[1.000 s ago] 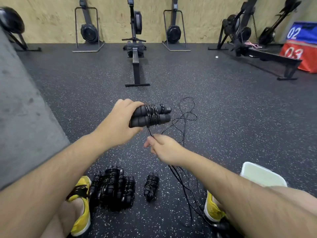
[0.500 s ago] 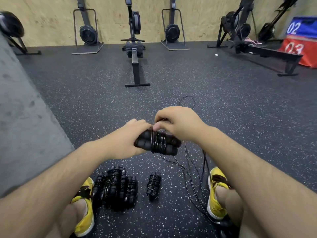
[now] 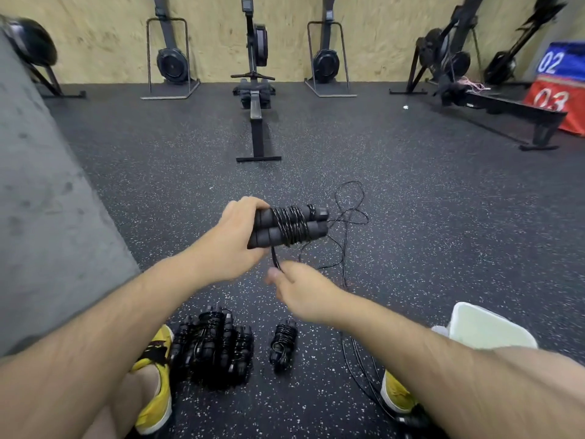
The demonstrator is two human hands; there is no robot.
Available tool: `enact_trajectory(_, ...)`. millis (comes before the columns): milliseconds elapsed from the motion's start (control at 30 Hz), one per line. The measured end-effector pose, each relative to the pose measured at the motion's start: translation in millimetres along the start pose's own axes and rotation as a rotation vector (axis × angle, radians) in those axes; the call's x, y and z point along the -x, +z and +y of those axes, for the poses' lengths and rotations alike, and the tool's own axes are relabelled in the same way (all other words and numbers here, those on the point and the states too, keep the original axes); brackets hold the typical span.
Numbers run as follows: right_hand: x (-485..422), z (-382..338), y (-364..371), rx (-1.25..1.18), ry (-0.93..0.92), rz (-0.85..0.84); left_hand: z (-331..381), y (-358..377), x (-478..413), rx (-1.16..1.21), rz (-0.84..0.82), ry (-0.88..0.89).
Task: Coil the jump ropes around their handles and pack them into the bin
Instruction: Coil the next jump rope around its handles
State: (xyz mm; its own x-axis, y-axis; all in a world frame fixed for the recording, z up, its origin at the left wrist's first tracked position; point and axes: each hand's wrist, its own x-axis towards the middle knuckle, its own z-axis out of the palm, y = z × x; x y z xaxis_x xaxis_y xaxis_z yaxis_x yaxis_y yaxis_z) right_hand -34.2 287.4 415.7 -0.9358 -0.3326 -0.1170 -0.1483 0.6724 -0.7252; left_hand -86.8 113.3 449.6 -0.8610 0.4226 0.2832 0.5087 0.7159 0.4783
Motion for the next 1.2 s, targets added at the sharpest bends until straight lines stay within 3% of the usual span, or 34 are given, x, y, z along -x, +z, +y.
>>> enact_trajectory(133, 21.1, -18.5, -15.1, 0.244, -0.092, 0.007, -10.9, 2.4, -8.1, -0.213, -0.010, 0.048)
enact_trajectory(233, 35.0, -27.1, -35.3, 0.602, -0.196, 0.102, -11.6, 5.1, -4.5, -0.200, -0.111, 0.054)
enact_trajectory(333, 31.0, -29.3, -62.3, 0.760, -0.290, 0.247, -1.9, 10.5, 2.0, -0.165, -0.232, 0.108)
enact_trajectory(467, 4.4, -13.4, -94.8, 0.672, -0.318, 0.328, 22.7, 7.9, 14.8, -0.024, -0.301, 0.088)
enact_trajectory(600, -15.4, 10.9, -108.2, 0.081, -0.269, 0.200, 42.6, -5.2, 23.5, 0.235, -0.280, 0.051)
enact_trajectory(733, -19.8, 34.0, -93.9, -0.253, -0.109, -0.010, 46.1, -7.4, 26.3, 0.393, -0.222, 0.063)
enact_trajectory(800, -16.7, 33.9, -76.7, -0.174, -0.042, -0.087, 43.5, -5.0, 23.4, 0.407, -0.139, 0.083)
enact_trajectory(900, -10.3, 16.5, -42.3, -0.048, 0.015, -0.045, 29.4, 1.9, 14.3, 0.316, -0.049, 0.099)
enact_trajectory(1067, 4.3, -11.8, -1.8, 0.106, 0.027, -0.104, 11.0, 4.8, 6.3, 0.013, 0.032, 0.094)
enact_trajectory(1200, 32.3, -31.8, -19.9, 0.301, -0.052, -0.109, 0.7, 1.7, 1.8, -0.209, 0.035, 0.117)
